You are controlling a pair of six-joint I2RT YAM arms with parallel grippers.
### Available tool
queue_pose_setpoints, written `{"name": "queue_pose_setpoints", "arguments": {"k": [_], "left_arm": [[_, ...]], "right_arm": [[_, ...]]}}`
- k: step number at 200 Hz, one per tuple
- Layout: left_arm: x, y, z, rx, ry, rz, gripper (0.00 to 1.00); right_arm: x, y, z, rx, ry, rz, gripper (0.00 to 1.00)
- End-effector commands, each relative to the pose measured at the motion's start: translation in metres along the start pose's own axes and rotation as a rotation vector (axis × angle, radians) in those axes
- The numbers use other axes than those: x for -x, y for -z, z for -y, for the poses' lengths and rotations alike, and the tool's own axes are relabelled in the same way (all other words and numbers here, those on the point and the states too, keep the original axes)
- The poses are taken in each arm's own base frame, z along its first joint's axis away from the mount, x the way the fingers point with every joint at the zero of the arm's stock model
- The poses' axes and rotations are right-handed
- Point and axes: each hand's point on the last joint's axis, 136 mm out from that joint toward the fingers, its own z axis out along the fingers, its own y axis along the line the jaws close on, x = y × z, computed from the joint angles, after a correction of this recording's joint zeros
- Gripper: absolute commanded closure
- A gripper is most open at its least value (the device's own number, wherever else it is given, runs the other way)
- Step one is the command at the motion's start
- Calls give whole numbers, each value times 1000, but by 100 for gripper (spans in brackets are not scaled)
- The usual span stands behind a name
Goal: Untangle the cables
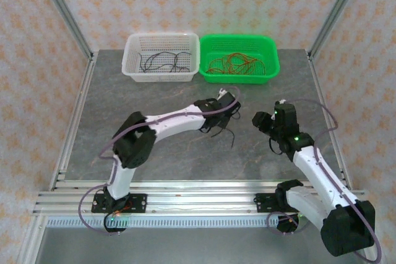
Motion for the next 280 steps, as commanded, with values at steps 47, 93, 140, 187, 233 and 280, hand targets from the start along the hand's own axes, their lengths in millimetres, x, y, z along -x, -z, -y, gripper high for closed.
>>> {"name": "queue_pose_setpoints", "arguments": {"k": [47,93,140,187,233,280], "left_arm": [[46,83,4,-156,170,162,100],[60,114,11,-258,225,201,100],[64,146,9,-330,220,226,100],[76,182,1,-382,256,298,100],[46,154,-18,-235,235,211,85],[-23,88,-35,-114,270,30,73]], "right_arm": [[-10,2,-55,379,-18,-14,48],[-11,8,-72,504,75,14,48],[-7,16,-86,583,149,55,47],[-11,11,-87,601,195,52,47],[-3,2,-63,416,145,47,47],[-1,-8,-27,134,110,-35,48]]}}
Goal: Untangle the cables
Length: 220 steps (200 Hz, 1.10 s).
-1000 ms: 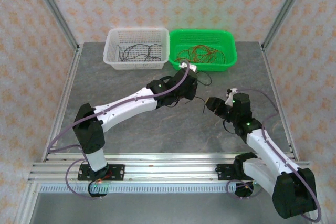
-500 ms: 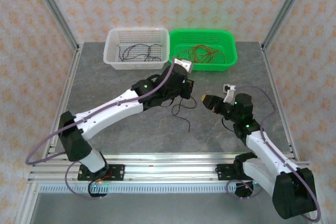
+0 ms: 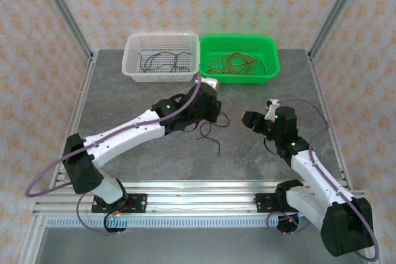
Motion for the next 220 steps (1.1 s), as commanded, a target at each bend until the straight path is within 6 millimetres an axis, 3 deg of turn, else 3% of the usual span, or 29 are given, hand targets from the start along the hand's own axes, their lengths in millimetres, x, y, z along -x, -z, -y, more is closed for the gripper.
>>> {"name": "queue_pose_setpoints", "arguments": {"k": [1,46,89,159,184,215,220], "left_arm": [[-42,-26,-36,120,33,-101,73],[-53,-36,-55,122,104,-95,72],[-50,-26,-72,137,130,-67,72],[-46,-7,-98,129,167,-20,72],[-47,-3,-105,133,170,-11,71],[-48,3,-111,133,177,4,71],[-48,4,-112,133,179,6,71]], "right_arm": [[-2,1,25,-178,-11,-54,48],[-16,-40,31,-326,-6,-168,52],[-44,-86,38,-545,58,-284,55],[-83,-130,62,-737,128,-390,56],[-97,-139,73,-763,117,-424,67],[-107,-144,78,-748,106,-440,99],[-107,-144,78,-744,107,-439,100]]}}
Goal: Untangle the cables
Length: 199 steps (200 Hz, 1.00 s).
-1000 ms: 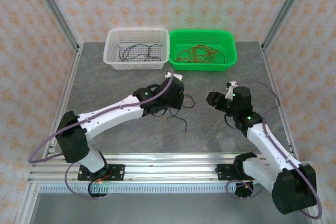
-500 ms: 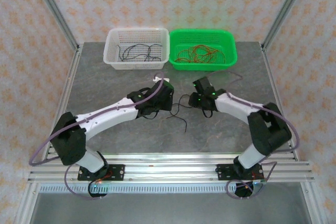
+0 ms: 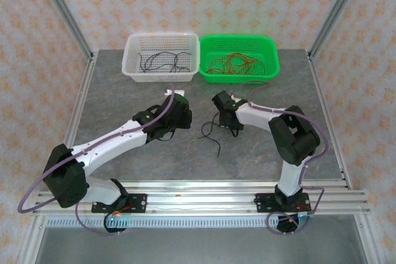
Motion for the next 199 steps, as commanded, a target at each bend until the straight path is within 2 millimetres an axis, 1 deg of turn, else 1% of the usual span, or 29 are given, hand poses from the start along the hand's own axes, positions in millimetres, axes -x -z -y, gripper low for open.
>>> {"name": "queue_pose_setpoints", "arguments": {"k": [1,9,24,41,51,70,88,103,117,132,149,175,199], "left_arm": [[7,8,-2,-22,-3,35,71],[7,9,-2,-24,-2,37,71],[7,11,-2,-30,-3,39,71],[6,13,2,-59,-14,40,71],[5,13,5,-80,-23,44,69],[8,14,13,-131,-63,64,66],[16,14,23,-173,-119,105,65],[23,13,30,-196,-179,141,64],[28,11,37,-221,-234,176,64],[33,7,45,-250,-292,210,63],[34,0,50,-262,-348,245,62],[36,-19,45,-210,-398,257,61],[29,-39,42,-185,-427,235,60]], "right_arm": [[-22,-33,-1,1,-1,-62,100],[-21,-33,-2,7,3,-56,100],[-13,-24,-4,28,15,-21,100],[4,-4,-10,83,64,50,100],[13,13,-16,136,126,97,100],[29,52,-30,250,271,196,100],[33,84,-43,370,423,278,100],[34,101,-50,430,519,311,100],[35,108,-54,456,580,318,100],[36,111,-58,473,629,316,100],[38,114,-63,496,669,313,100],[41,122,-70,533,699,316,100],[44,132,-75,568,703,335,100]]}}
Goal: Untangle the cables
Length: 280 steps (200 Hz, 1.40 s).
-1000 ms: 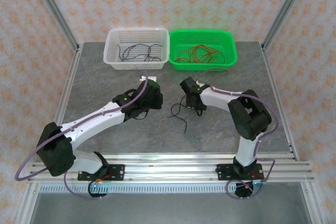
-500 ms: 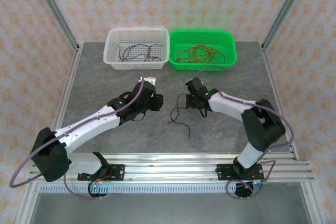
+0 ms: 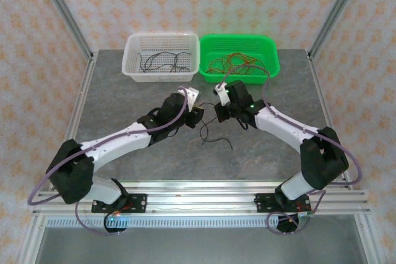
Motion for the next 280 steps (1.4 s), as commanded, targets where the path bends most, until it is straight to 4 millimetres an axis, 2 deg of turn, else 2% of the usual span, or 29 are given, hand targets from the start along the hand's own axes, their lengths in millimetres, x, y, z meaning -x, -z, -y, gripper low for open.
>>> {"name": "queue_pose_setpoints", "arguments": {"k": [1,29,54,69,92,97,120,150,155,161,175,200,220,234,262,280], "left_arm": [[0,-15,-7,23,-70,27,60],[-10,-31,-7,25,-90,12,60],[-7,-43,-12,56,-96,13,64],[-6,-49,-11,55,-96,13,73],[-7,-56,-7,37,-96,12,100],[-7,-57,-7,36,-93,12,100],[0,-52,-8,42,-72,45,100],[27,-25,-15,87,-22,126,100],[33,-20,-17,98,-13,135,100],[39,-13,-19,113,-1,143,100],[52,2,-23,139,30,158,100],[70,29,-29,165,97,194,100],[79,46,-34,191,134,222,100],[82,52,-36,202,142,229,100],[71,46,-42,239,157,163,100],[57,38,-44,260,184,94,100]], "right_arm": [[18,10,-8,50,48,40,100],[21,16,-11,67,48,58,100],[22,19,-13,74,46,65,100],[22,21,-14,75,43,68,100],[23,26,-14,72,35,86,100],[24,28,-14,70,32,91,100],[23,31,-11,56,1,106,100],[19,30,-3,21,-104,134,100],[18,29,-3,18,-129,139,95],[18,29,-2,18,-168,150,83],[17,28,-4,36,-241,168,63],[16,34,-17,126,-351,224,40],[16,42,-27,187,-425,271,38],[12,44,-24,170,-460,275,38],[-7,38,-14,42,-436,164,39],[-33,28,-13,-38,-383,31,39]]}}
